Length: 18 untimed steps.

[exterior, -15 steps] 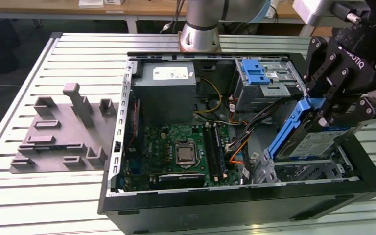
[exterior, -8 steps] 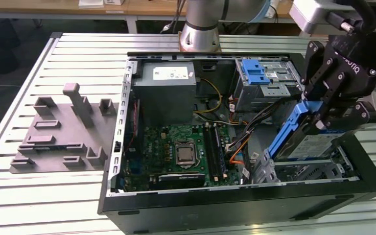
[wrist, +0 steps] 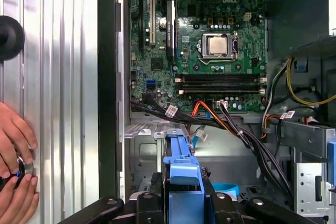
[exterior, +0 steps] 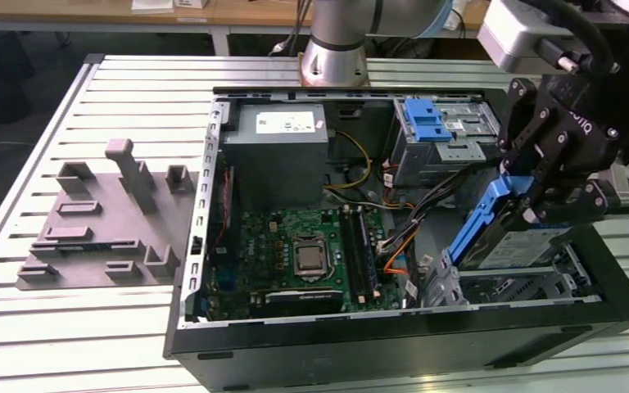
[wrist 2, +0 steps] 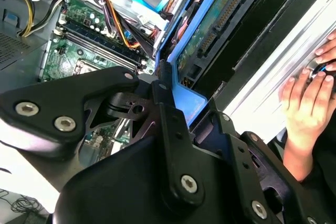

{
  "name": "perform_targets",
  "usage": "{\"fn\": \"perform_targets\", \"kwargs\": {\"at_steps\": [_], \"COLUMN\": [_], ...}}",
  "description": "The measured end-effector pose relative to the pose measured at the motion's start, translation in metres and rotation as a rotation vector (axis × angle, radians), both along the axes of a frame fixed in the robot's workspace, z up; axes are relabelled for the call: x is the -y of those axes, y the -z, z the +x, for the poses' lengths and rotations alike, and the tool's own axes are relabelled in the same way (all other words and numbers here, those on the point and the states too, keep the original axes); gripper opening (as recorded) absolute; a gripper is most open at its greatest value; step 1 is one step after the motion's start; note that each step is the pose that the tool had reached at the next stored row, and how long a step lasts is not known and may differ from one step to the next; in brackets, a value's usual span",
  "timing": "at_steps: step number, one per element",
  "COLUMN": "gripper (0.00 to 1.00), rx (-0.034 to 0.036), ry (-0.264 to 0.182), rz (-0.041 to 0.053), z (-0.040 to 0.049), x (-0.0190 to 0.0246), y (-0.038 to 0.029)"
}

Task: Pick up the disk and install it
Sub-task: 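Insert the disk into the insertion slot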

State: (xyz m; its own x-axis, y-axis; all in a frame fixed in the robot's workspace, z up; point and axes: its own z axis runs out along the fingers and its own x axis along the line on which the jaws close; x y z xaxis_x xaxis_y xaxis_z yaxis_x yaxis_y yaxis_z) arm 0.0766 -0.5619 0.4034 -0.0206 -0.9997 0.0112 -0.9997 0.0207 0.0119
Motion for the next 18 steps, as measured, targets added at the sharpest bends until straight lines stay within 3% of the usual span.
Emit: {"fn": "perform_targets", "kwargs": {"at_steps": [18], "gripper": [0.36], "rx": [0.0000], "ry": [0.000], "rz": [-0.0001], "z": [0.0000], "x": [0.0000], "y": [0.0203]}}
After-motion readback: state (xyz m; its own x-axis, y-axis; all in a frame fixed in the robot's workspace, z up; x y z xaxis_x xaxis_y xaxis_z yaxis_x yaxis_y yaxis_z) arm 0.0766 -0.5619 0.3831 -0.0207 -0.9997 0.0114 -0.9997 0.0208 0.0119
